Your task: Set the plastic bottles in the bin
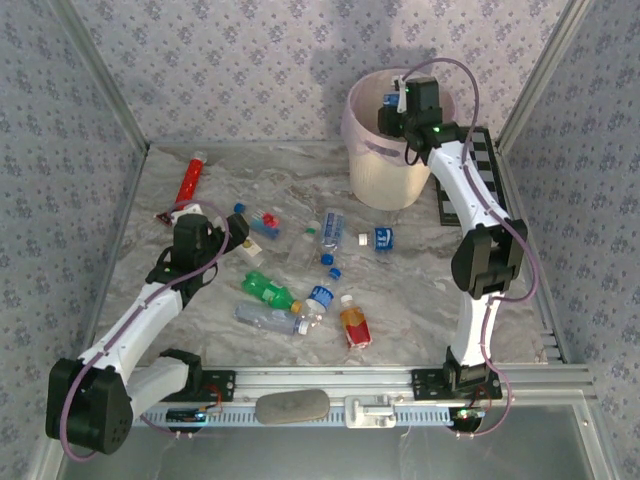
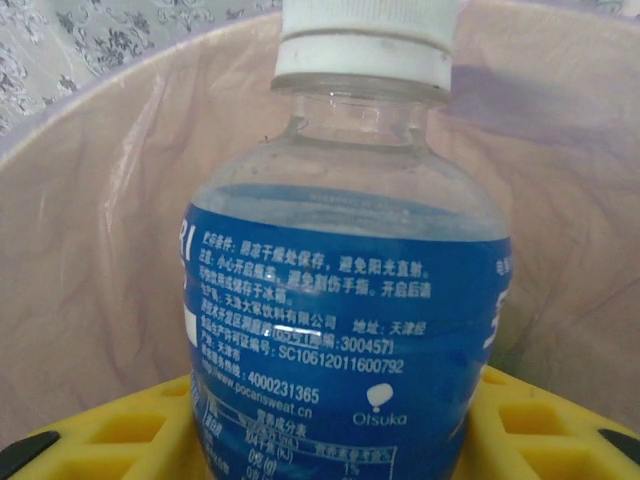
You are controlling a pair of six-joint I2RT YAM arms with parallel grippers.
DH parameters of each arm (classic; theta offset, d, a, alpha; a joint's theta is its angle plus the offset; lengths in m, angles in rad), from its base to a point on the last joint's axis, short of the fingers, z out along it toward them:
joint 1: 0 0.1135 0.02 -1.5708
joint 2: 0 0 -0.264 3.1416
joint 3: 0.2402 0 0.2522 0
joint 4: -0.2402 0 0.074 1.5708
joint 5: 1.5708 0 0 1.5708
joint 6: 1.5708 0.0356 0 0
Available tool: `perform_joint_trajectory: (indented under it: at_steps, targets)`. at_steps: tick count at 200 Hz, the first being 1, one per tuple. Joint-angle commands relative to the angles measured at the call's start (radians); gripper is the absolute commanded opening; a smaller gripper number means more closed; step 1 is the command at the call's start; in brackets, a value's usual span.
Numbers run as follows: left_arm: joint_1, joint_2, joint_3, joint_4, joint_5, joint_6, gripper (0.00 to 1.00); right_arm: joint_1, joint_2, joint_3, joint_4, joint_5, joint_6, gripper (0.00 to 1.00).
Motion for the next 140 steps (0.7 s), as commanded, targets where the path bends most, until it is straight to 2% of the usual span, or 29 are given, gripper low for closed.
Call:
perform_joint_trajectory:
  at_steps: [1, 11, 30, 44, 98, 110, 140]
  targets:
    - [0.006, -0.016, 0.002, -0.012, -0.014, 0.014, 1.00, -0.007, 0.009, 0.049, -0.016, -0.018, 0.028, 0.55]
    - [0.006, -0.016, 0.003, -0.010, -0.015, 0.013, 1.00, -0.007, 0.011, 0.054, -0.016, -0.019, 0.029, 0.61]
    - [0.006, -0.016, 0.003, -0.010, -0.016, 0.013, 1.00, -0.006, 0.006, 0.070, -0.025, -0.005, 0.034, 0.79]
    - [0.006, -0.018, 0.005, -0.011, -0.014, 0.011, 1.00, -0.006, -0.005, 0.088, -0.033, 0.017, 0.038, 0.86]
    - [0.005, -0.020, -0.004, 0.007, 0.013, 0.012, 1.00, -0.004, -0.137, 0.065, -0.024, -0.002, 0.051, 0.96]
    - [0.005, -0.019, -0.005, 0.018, 0.027, 0.011, 1.00, 0.002, -0.180, 0.016, -0.010, -0.022, 0.062, 0.99]
    - [0.000, -0.012, -0.002, 0.046, 0.066, 0.018, 1.00, 0.012, -0.294, -0.137, 0.018, -0.087, 0.088, 0.99]
